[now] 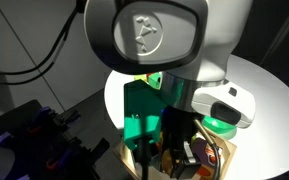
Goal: Put the orange in the wooden tray
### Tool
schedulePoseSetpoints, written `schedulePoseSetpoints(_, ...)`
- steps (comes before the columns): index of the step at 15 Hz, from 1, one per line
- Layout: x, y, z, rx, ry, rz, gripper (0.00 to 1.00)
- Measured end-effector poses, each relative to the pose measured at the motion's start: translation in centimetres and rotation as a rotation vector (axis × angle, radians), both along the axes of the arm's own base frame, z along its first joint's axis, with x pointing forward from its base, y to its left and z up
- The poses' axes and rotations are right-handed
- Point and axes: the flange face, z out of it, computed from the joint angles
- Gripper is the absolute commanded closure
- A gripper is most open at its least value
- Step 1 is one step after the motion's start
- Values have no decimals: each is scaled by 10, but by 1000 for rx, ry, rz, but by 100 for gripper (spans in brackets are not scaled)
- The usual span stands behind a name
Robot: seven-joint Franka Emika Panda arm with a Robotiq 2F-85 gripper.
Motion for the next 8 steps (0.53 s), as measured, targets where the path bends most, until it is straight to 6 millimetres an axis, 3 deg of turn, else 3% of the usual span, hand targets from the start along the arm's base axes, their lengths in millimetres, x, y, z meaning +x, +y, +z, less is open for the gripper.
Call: schedulePoseSetpoints(8, -3, -10, -14, -7, 38, -1, 58)
